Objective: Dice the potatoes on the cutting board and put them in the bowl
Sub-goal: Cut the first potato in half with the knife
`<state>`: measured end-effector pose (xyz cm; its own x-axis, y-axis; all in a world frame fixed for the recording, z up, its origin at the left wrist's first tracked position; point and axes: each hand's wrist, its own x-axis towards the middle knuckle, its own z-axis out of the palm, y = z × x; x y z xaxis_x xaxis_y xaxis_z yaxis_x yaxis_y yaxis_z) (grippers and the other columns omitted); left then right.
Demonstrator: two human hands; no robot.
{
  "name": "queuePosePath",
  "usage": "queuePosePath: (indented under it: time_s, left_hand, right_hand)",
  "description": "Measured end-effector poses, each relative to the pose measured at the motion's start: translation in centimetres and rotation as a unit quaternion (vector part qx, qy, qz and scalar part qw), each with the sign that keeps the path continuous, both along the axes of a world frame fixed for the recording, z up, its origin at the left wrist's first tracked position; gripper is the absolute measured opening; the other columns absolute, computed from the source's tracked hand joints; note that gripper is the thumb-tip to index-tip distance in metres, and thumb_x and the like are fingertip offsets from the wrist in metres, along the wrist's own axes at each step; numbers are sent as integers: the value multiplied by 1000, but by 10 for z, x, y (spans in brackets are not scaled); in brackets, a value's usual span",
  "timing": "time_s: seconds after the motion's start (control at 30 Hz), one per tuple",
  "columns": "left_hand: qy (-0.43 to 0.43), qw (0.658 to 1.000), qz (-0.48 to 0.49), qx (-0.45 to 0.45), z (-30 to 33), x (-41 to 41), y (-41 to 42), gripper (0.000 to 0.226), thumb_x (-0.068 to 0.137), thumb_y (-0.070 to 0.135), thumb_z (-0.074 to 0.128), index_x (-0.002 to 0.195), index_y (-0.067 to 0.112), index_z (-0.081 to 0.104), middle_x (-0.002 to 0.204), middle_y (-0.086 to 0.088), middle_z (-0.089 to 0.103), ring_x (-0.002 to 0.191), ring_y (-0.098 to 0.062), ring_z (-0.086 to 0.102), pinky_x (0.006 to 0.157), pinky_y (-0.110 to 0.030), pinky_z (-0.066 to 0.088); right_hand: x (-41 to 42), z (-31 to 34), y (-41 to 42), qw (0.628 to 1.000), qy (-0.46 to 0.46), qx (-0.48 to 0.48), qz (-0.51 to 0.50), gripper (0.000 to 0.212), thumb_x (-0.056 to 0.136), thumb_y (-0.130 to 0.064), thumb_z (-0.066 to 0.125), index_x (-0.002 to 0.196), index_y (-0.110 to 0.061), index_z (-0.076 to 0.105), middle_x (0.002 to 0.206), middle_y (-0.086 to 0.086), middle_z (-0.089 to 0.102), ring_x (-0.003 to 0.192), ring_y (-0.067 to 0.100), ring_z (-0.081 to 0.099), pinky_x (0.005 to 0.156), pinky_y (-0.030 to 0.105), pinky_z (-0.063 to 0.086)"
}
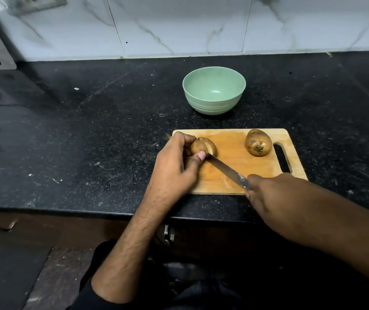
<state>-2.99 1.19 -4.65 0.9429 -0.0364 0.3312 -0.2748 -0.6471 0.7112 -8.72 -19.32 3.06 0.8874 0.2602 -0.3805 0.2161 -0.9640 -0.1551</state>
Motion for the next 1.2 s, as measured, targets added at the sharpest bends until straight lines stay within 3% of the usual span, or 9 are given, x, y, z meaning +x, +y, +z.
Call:
queuePosePath:
  time_s: [0.17,0.3,0.43,0.6,0.77,0.97,1.07,1.2]
  left_hand:
    - [16,999,15,-41,0,1,1,29,89,22,73,113,25,57,101,11,63,93,0,58,79,-6,41]
    - [6,998,27,-51,1,-6,2,33,88,23,73,118,23,60,104,12,64,96,-4,60,88,-21,49]
    - [-7,999,33,-20,1,-8,4,36,87,28,75,121,23,62,104,18,60,101,-7,56,91,-26,47]
    - [-26,999,39,3,1,-7,3,37,88,33,73,122,21,65,111,12,63,106,-10,53,96,-34,47]
    - [-30,998,58,21,-1,-5,4,43,86,43,69,123,21,67,110,11,62,105,-11,53,95,-38,48]
    - [1,996,38,78,0,-3,0,49,89,51,60,131,27,64,110,10,53,108,-11,43,100,-44,41]
    - [11,994,30,105,-1,-2,0,46,91,47,63,133,29,62,112,10,50,111,-12,41,99,-40,35]
    - [22,993,34,109,0,-2,0,59,85,54,62,137,28,55,113,11,50,111,-10,42,95,-36,31]
  right_hand:
    - [1,7,-14,999,37,15,0,20,106,-46,31,106,-37,49,79,-7,57,64,6,53,55,25,40]
    - [-8,4,-10,1000,-2,27,-13,20,105,-47,32,93,-36,43,74,-7,53,61,5,47,50,24,29]
    - [-13,6,-3,995,-61,71,-42,31,103,-49,35,76,-33,37,69,-7,51,60,6,47,51,25,29]
    - [-8,4,10,987,-100,108,-64,17,104,-46,35,96,-36,46,69,-7,52,61,5,50,47,21,25]
    - [-5,-17,22,987,-102,98,-72,29,105,-44,33,118,-29,55,73,-7,48,64,6,45,50,23,30]
    - [7,-28,21,983,-124,82,-108,34,106,-42,32,126,-25,53,78,-4,50,76,20,50,65,33,42]
    - [12,-28,15,983,-117,80,-117,35,105,-42,32,128,-26,54,78,-4,52,76,20,54,65,34,46]
    - [16,-28,9,983,-112,88,-118,33,105,-43,33,125,-28,55,80,-3,59,67,16,58,60,31,46]
